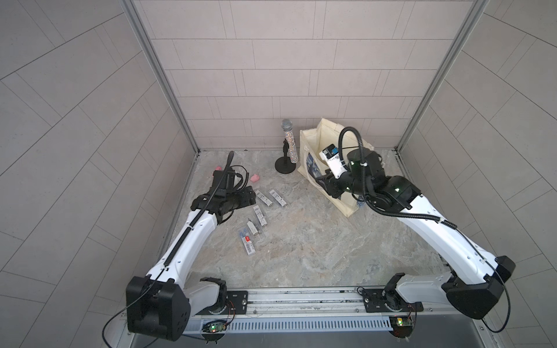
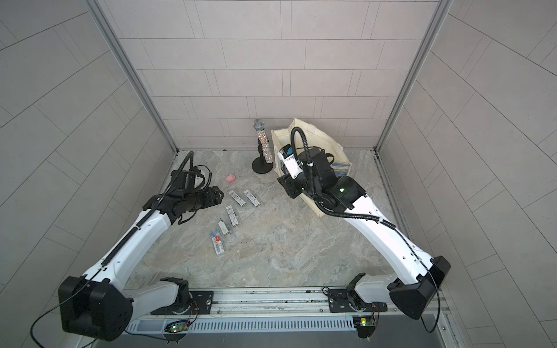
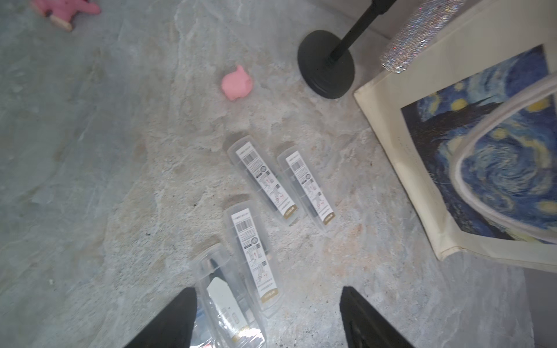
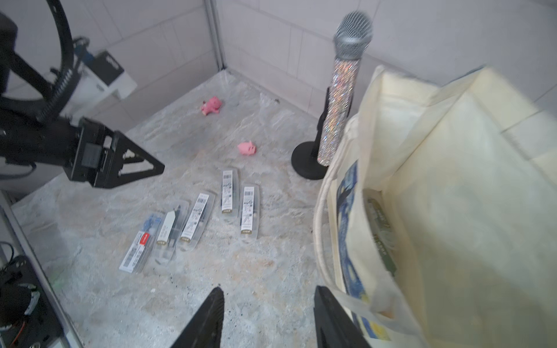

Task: Put the compass set into the canvas bag
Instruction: Pick up the compass set at the center of the board.

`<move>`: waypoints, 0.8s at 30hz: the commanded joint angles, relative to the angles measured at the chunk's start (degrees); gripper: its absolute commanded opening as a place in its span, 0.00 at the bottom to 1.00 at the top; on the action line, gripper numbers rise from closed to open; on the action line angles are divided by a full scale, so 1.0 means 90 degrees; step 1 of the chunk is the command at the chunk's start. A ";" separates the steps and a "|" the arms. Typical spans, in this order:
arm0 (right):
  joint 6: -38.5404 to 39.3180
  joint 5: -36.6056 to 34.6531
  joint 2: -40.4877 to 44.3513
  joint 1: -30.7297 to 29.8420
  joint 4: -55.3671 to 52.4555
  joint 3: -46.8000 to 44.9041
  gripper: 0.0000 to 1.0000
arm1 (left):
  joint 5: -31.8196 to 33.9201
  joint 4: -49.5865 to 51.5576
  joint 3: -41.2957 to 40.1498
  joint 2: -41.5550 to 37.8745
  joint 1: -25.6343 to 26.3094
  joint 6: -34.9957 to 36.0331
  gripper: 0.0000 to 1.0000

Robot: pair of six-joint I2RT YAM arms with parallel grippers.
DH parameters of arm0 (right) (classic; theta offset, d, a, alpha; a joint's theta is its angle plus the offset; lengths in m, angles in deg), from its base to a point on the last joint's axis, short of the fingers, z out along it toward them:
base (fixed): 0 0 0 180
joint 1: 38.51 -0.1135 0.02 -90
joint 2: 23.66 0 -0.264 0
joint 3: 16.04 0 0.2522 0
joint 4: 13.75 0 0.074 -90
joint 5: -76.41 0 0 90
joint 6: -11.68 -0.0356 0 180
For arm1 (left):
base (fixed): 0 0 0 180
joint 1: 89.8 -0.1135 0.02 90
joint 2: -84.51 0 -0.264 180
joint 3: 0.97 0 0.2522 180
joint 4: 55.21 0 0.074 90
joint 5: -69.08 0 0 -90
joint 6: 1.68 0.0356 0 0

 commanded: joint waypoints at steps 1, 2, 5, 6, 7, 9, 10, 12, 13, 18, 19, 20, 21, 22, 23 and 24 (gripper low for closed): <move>-0.0067 0.0094 0.0004 -0.0265 0.0287 -0.0392 0.50 | 0.0454 0.0868 -0.0153 -0.0047 -0.0029 -0.0101 0.81; -0.0075 0.0065 0.0005 -0.0338 0.0303 -0.0515 0.50 | 0.0465 0.1060 -0.0193 -0.0032 -0.0032 -0.0169 0.80; -0.0090 -0.0045 0.0087 -0.0416 0.0436 -0.0866 0.50 | 0.0563 0.1650 -0.0269 0.0000 -0.0015 -0.0377 0.76; -0.0095 -0.0092 0.0129 -0.0416 0.0513 -0.0966 0.50 | 0.0603 0.1759 -0.0337 -0.0030 0.0023 -0.0478 0.75; -0.0094 -0.0123 0.0162 -0.0416 0.0578 -0.1040 0.50 | 0.0598 0.1782 -0.0419 -0.0054 0.0030 -0.0567 0.75; -0.0079 -0.0160 0.0179 -0.0416 0.0632 -0.1105 0.50 | 0.0597 0.1777 -0.0590 -0.0122 0.0088 -0.0784 0.75; -0.0067 -0.0142 0.0155 -0.0416 0.0612 -0.1082 0.50 | 0.0597 0.1774 -0.0659 -0.0125 0.0137 -0.0862 0.75; -0.0042 -0.0097 0.0081 -0.0416 0.0517 -0.1001 0.50 | 0.0703 0.1784 -0.0747 -0.0087 0.0310 -0.0972 0.75; -0.0029 -0.0058 0.0052 -0.0416 0.0491 -0.0971 0.50 | 0.0741 0.1785 -0.0791 -0.0071 0.0370 -0.1027 0.75; -0.0018 0.0186 -0.0003 -0.0416 0.0529 -0.1026 0.51 | 0.0948 0.1633 -0.1066 0.0188 0.0563 -0.1171 0.74; 0.0002 0.0214 -0.0016 -0.0416 0.0526 -0.1036 0.51 | 0.0975 0.1621 -0.1109 0.0256 0.0571 -0.1188 0.74; 0.0029 0.0226 -0.0037 -0.0416 0.0513 -0.1024 0.51 | 0.0967 0.1574 -0.1158 0.0328 0.0579 -0.1197 0.72; 0.0045 0.0220 -0.0057 -0.0416 0.0488 -0.1008 0.51 | 0.0968 0.1531 -0.1210 0.0386 0.0594 -0.1214 0.72; 0.0053 0.0221 -0.0078 -0.0416 0.0471 -0.0998 0.51 | 0.0963 0.1483 -0.1260 0.0436 0.0607 -0.1230 0.72; 0.0059 0.0221 -0.0082 -0.0416 0.0472 -0.0988 0.51 | 0.0956 0.1462 -0.1307 0.0496 0.0615 -0.1231 0.72; 0.0066 0.0221 -0.0088 -0.0416 0.0471 -0.0988 0.51 | 0.0959 0.1432 -0.1353 0.0545 0.0631 -0.1245 0.72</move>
